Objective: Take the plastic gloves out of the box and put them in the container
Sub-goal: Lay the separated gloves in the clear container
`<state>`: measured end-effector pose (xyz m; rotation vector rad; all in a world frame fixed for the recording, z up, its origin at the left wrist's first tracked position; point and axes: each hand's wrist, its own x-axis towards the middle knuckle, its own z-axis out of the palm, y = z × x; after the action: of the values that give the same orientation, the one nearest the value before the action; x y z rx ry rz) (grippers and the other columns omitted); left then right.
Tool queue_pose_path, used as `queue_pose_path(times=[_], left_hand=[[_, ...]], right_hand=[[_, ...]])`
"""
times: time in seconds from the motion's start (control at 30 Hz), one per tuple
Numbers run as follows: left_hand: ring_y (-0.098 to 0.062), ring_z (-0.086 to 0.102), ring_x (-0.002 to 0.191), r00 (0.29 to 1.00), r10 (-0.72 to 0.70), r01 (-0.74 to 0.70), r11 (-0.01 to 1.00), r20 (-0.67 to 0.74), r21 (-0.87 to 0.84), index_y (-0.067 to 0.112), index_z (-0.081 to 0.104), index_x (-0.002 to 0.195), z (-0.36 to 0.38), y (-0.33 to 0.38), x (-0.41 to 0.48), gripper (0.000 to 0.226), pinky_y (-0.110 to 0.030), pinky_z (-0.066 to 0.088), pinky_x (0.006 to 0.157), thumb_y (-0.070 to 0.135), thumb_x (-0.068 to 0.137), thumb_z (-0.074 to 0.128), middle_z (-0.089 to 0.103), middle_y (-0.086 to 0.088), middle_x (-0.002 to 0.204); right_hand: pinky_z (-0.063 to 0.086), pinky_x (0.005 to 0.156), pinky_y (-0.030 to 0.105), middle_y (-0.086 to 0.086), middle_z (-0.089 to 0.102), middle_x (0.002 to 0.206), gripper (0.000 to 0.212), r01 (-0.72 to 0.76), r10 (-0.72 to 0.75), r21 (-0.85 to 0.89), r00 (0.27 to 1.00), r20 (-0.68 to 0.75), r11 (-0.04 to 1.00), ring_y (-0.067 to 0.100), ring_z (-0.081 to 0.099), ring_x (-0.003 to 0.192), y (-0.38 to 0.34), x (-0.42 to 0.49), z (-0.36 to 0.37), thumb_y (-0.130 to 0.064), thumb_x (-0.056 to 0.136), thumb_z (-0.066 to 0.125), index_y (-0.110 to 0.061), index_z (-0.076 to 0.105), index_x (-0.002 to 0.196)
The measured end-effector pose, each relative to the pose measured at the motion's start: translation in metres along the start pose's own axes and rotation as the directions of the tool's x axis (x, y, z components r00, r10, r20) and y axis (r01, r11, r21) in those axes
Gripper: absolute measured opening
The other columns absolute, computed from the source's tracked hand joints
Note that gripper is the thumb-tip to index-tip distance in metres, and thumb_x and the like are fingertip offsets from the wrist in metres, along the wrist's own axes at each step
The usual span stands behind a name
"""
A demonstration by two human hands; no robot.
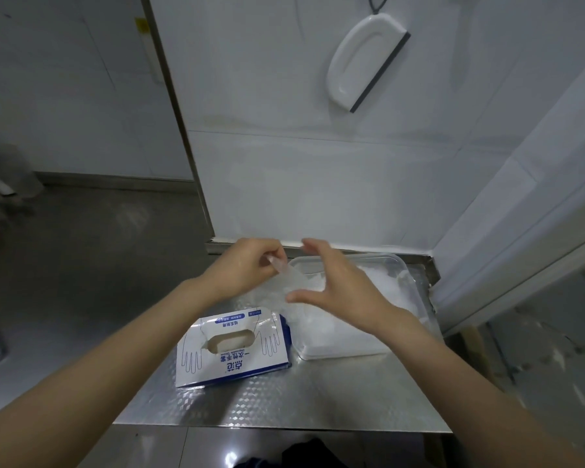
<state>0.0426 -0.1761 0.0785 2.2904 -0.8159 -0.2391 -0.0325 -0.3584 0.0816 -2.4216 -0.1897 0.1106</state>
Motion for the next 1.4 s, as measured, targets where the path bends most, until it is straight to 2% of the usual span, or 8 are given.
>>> queue_pose_path(times=[0.13,0.27,0.4,0.57,0.83,1.0,1.17,1.4], left_hand=[[-0.009,0.060,0.081,0.992,-0.125,0.116,0.947,-0.008,-0.299,0.016,0.066,0.092,-0.002,0.014,0.005,0.012,-0.018,0.047,0.073,0.007,0.085,0.066,0.066,0.000,0.089],[-0.016,0.065,0.099,0.923,-0.354,0.366,0.678,0.153,-0.637,0.021,0.059,0.117,0.007,0.007,-0.012,0.041,-0.027,0.052,0.085,0.041,0.082,0.069,0.065,0.000,0.111],[-0.023,0.065,0.098,0.869,-0.481,0.403,0.556,0.113,-0.727,0.010,0.066,0.102,0.039,0.014,-0.014,0.020,-0.034,0.049,0.094,0.022,0.086,0.067,0.070,-0.006,0.101],[-0.020,0.061,0.069,0.800,-0.599,0.299,0.380,0.013,-0.876,0.002,0.055,0.097,0.049,0.019,-0.004,0.012,-0.027,0.056,0.061,0.014,0.097,0.051,0.061,-0.013,0.083],[-0.011,0.039,0.050,0.820,-0.564,0.436,0.721,-0.091,-0.538,0.006,0.047,0.080,0.057,-0.009,-0.010,0.023,-0.019,0.040,0.040,0.023,0.095,0.053,0.044,-0.002,0.062],[-0.020,0.055,0.083,0.773,-0.633,0.599,0.748,-0.039,-0.286,0.014,0.049,0.096,0.049,-0.030,-0.012,0.008,-0.026,0.044,0.071,0.019,0.094,0.055,0.054,-0.003,0.093],[-0.004,0.038,0.121,0.964,-0.264,0.256,0.912,0.020,-0.322,0.019,0.037,0.137,0.030,0.005,0.011,0.071,-0.023,0.033,0.101,0.028,0.079,0.075,0.038,0.013,0.128],[-0.003,0.061,0.059,0.993,-0.087,0.113,0.908,0.084,-0.403,0.012,0.061,0.076,0.036,0.026,0.033,0.012,-0.015,0.050,0.067,0.007,0.086,0.067,0.065,0.001,0.067]], right_hand=[[0.037,0.067,0.025,-0.009,0.064,0.081,0.014,0.013,-0.003,0.078,0.992,-0.124,0.997,0.004,0.057,0.076,0.005,0.011,0.004,-0.028,0.082,0.071,-0.022,0.060,0.088],[0.044,0.066,0.023,0.006,0.067,0.076,0.013,-0.083,0.131,0.226,0.969,-0.209,0.971,0.018,0.062,0.073,0.016,0.016,0.000,-0.018,0.088,0.064,-0.011,0.059,0.079],[0.051,0.072,0.027,0.003,0.066,0.086,0.027,-0.151,0.220,0.380,0.965,-0.146,0.913,0.020,0.065,0.075,0.020,0.017,0.001,-0.011,0.092,0.056,-0.018,0.045,0.069],[0.051,0.070,0.028,0.002,0.064,0.071,0.020,-0.294,0.348,0.518,0.937,-0.007,0.803,0.015,0.060,0.065,0.033,0.019,-0.004,0.003,0.092,0.039,-0.010,0.053,0.097],[0.047,0.052,0.015,0.002,0.056,0.069,0.011,-0.268,0.385,0.533,0.915,-0.121,0.803,0.006,0.048,0.047,0.047,0.017,-0.004,-0.006,0.097,0.044,-0.006,0.055,0.095],[0.046,0.053,0.020,-0.003,0.056,0.067,0.013,-0.157,0.269,0.378,0.926,-0.264,0.912,0.006,0.049,0.057,0.056,0.008,-0.014,-0.008,0.097,0.047,-0.009,0.056,0.088],[0.044,0.056,0.015,-0.005,0.064,0.070,0.012,-0.039,0.050,0.258,0.998,-0.037,0.965,-0.003,0.055,0.059,0.048,0.000,-0.029,-0.009,0.094,0.054,-0.015,0.063,0.088],[0.046,0.071,0.009,-0.018,0.060,0.093,0.024,-0.156,0.177,0.378,0.984,-0.023,0.913,-0.008,0.058,0.079,0.060,-0.005,-0.029,-0.016,0.083,0.071,-0.023,0.057,0.100]])
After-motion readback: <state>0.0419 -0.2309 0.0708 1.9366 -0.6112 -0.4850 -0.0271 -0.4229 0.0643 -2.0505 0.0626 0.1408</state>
